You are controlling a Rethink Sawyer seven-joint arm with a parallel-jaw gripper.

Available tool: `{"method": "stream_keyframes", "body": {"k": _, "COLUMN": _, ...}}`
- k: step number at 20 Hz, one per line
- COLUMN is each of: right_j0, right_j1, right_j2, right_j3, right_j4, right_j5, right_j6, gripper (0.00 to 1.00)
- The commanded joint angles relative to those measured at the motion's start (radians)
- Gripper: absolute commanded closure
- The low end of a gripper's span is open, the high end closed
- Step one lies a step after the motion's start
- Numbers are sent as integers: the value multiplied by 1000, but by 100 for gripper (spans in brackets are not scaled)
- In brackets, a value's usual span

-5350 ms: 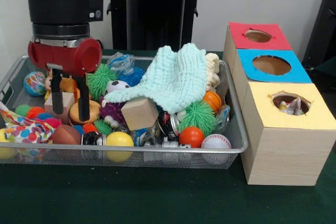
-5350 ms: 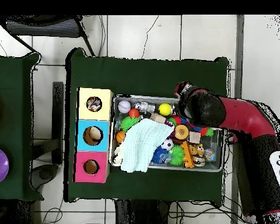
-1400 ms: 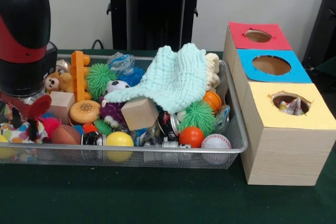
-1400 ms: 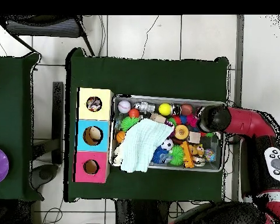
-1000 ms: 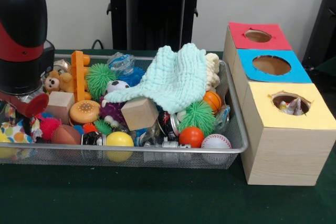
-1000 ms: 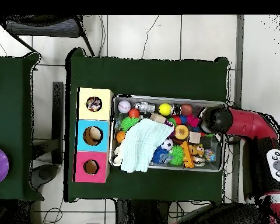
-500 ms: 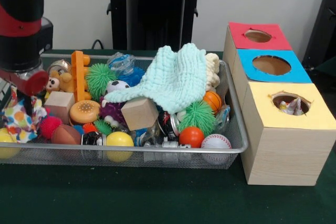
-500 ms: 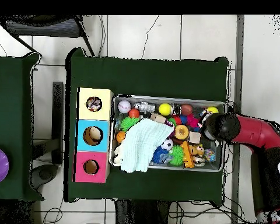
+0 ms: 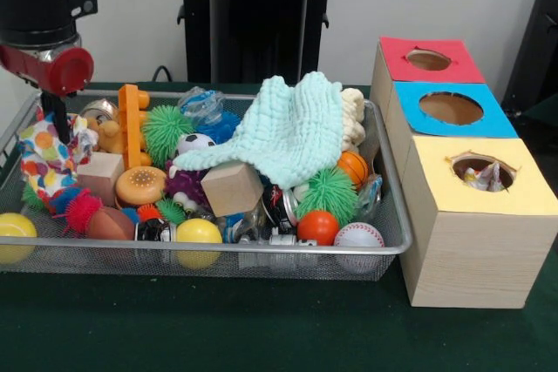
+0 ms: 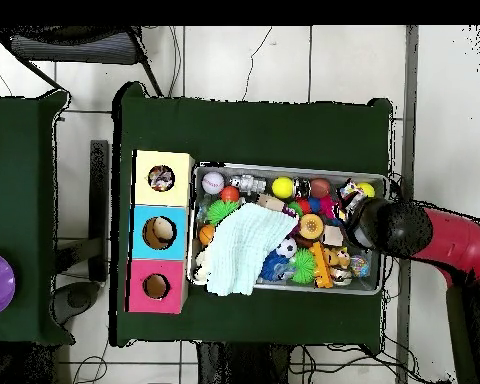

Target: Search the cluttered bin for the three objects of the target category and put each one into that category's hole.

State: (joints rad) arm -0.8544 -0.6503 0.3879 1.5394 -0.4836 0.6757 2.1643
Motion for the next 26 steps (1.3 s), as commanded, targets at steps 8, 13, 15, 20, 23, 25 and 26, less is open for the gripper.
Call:
{"method": "stream_keyframes", "body": {"k": 8, "right_j0": 31, "right_j1": -101, "right_j2": 139, "right_j3": 241, "right_j4": 86, "right_j5": -205, "right_j6": 32, "gripper": 100}}
{"method": "stream_keyframes", "body": {"k": 13, "right_j0": 137, "right_j1": -173, "right_j2": 51, "right_j3": 266, "right_j4": 96, "right_j5": -208, "right_j6": 116, "gripper": 100}}
{"method": "stream_keyframes", "body": {"k": 15, "right_j0": 185, "right_j1": -198, "right_j2": 17, "right_j3": 276, "right_j4": 109, "right_j5": -207, "right_j6": 159, "gripper": 100}}
{"method": "stream_keyframes", "body": {"k": 20, "right_j0": 303, "right_j1": -245, "right_j2": -68, "right_j3": 303, "right_j4": 156, "right_j5": -231, "right_j6": 257, "gripper": 100}}
{"method": "stream_keyframes", "body": {"k": 23, "right_j0": 378, "right_j1": -264, "right_j2": -117, "right_j3": 316, "right_j4": 190, "right_j5": -268, "right_j6": 313, "gripper": 100}}
{"method": "stream_keyframes", "body": {"k": 25, "right_j0": 433, "right_j1": -261, "right_j2": -154, "right_j3": 318, "right_j4": 214, "right_j5": -284, "right_j6": 346, "gripper": 100}}
{"method": "stream_keyframes", "body": {"k": 26, "right_j0": 459, "right_j1": -259, "right_j2": -172, "right_j3": 317, "right_j4": 228, "right_j5": -293, "right_j6": 360, "gripper": 100}}
